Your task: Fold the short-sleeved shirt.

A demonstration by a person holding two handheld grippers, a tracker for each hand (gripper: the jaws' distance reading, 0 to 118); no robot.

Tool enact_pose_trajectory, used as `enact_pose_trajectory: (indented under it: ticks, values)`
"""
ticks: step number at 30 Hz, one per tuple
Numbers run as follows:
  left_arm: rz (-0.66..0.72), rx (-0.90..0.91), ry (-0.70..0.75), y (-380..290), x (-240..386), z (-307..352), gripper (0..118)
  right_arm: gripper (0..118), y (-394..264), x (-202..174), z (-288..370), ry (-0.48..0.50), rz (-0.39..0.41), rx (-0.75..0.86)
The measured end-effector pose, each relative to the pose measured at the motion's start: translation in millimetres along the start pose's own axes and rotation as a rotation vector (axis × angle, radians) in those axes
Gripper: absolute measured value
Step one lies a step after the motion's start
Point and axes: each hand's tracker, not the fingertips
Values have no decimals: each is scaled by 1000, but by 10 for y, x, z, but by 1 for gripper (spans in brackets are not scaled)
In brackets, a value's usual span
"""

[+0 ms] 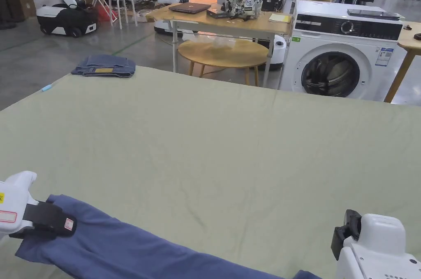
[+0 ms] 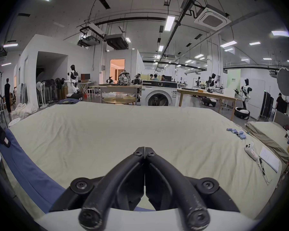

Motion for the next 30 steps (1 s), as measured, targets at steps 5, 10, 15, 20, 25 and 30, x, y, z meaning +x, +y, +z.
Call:
enact_pose_trajectory:
  ticks: [5,10,15,20,25,30]
  values:
    - [-42,-28,-69,-36,386,-27,2,0,0,19,-16,8,-14,-3]
    - [-94,-72,-239,-76,868,-216,2,0,-8,37,-7,9,-17,-4]
    - [-180,-156,-256,-190,1397,-636,2,0,-29,77,6,3,-19,-8]
    - [-187,-267,-196,-359,1682,-1343,2,0,-72,135,25,-9,-27,-21]
    - [-156,-365,-72,-586,1778,-1923,2,0,-107,188,42,-22,-16,-33]
    - [-124,-354,-24,-687,1772,-2156,3,0,-123,222,49,-34,-15,-39]
